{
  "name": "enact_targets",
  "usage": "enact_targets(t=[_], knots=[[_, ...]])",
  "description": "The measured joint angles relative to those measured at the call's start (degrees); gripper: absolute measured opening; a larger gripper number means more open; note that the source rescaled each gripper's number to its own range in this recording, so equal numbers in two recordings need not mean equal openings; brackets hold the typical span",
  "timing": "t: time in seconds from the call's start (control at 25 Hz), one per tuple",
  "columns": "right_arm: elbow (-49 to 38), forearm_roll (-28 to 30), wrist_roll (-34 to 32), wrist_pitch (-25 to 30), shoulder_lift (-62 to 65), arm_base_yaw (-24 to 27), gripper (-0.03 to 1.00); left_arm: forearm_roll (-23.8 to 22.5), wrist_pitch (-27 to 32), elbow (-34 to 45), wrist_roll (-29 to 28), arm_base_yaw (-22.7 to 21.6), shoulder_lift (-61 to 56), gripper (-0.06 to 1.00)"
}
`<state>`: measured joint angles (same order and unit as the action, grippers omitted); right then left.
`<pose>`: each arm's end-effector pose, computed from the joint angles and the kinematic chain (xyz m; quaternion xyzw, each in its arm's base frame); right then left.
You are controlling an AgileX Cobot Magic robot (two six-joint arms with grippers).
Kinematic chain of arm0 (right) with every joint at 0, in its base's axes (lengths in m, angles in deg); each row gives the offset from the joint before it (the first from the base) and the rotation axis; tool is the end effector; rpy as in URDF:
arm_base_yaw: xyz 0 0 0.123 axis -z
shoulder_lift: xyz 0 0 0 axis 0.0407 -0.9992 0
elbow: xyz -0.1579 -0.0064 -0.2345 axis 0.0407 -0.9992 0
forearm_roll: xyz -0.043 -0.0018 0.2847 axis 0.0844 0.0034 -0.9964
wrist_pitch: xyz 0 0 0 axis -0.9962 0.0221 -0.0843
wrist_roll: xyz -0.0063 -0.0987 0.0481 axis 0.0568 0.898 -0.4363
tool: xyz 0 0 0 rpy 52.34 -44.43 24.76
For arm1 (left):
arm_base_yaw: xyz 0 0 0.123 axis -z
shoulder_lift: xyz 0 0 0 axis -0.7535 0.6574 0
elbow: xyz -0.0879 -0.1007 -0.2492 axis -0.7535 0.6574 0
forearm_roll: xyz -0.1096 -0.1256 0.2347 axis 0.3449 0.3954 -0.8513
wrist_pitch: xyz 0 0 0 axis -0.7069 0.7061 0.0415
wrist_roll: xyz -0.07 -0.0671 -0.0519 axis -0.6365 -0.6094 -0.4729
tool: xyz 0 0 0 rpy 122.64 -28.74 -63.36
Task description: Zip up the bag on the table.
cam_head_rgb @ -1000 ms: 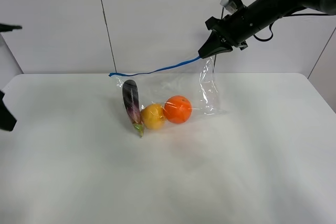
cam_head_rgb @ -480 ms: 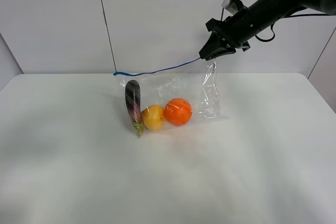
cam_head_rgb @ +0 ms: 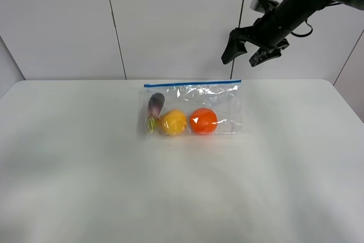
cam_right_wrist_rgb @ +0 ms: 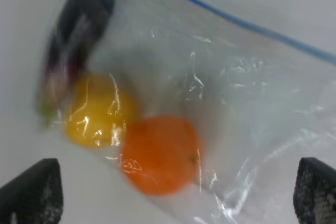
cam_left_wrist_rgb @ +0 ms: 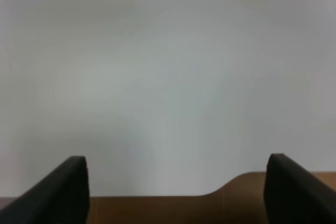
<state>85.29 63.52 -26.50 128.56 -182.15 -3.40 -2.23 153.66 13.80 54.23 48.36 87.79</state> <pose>0.4916 0.0883 0.2668 -0.1501 0.9495 0.1711 0.2159 0.0843 -0.0033 0.2828 -0.0048 0.9300 -0.0184 0.3671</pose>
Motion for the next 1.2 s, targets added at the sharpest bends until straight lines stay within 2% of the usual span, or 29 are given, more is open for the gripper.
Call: enact_targets(t=[0.12, 0.28, 0.44, 0.64, 0.76, 1.2], knots=[[2.4, 6.5, -3.6, 1.9, 0.3, 0.0, 0.98, 0.0, 0.0, 0.3, 0.0, 0.0, -2.1, 0.84], [3.0, 10.9, -5.2, 4.5, 0.5, 0.8, 0.98, 0.1, 0.0, 0.3, 0.0, 0.0, -4.3, 0.84], [3.0, 15.0, -6.6, 4.5, 0.5, 5.2, 0.98, 0.1, 0.0, 0.3, 0.0, 0.0, -7.2, 0.84], [2.1, 16.1, -7.8, 4.5, 1.3, 12.7, 0.98, 0.1, 0.0, 0.3, 0.0, 0.0, -8.8, 0.84], [-0.6, 16.1, -7.8, 4.5, 3.5, 15.2, 0.98, 0.1, 0.0, 0.3, 0.0, 0.0, -8.8, 0.84], [-12.7, 13.7, -6.7, 4.6, 15.4, 15.7, 0.98, 0.1, 0.0, 0.3, 0.0, 0.0, -8.8, 0.84]])
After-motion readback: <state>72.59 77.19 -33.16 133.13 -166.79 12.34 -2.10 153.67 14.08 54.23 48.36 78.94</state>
